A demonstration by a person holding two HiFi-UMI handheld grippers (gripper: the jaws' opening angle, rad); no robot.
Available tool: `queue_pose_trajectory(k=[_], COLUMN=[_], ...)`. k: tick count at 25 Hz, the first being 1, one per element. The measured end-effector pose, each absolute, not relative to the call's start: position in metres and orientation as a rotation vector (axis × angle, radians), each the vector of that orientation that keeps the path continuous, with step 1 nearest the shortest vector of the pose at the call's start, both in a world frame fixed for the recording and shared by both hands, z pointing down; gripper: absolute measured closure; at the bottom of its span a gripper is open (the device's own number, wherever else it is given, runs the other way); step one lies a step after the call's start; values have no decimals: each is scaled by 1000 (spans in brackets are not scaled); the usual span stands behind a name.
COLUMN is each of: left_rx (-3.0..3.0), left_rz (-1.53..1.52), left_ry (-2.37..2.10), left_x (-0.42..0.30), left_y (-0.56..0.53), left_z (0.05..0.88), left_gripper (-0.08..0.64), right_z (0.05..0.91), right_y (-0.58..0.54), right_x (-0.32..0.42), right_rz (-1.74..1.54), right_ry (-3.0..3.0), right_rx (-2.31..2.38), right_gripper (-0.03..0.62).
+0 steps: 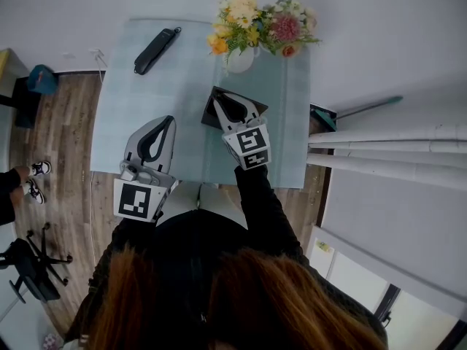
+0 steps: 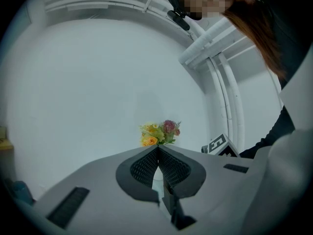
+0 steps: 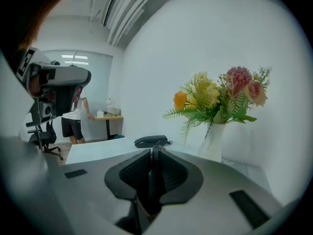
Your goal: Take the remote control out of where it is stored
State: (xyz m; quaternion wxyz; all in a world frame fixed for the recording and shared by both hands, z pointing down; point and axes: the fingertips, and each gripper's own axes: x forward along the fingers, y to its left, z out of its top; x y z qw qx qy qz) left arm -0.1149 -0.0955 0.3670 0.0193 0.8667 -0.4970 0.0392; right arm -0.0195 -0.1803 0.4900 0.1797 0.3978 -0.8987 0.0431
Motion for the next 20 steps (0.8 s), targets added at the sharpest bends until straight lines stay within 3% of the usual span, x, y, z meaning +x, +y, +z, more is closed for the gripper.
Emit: queue_pose_trajectory(k=[20], left_rx=[2691], left_rz=[101], left_ry=[-1539], left_x=[-99], left_y=[-101], left_z=[366], left_gripper=[555], right_z=[416], right_y=[-162], right_x=[4], right_rz=[48], right_ry=[-2721], right_rx=[1121], right_gripper=[528])
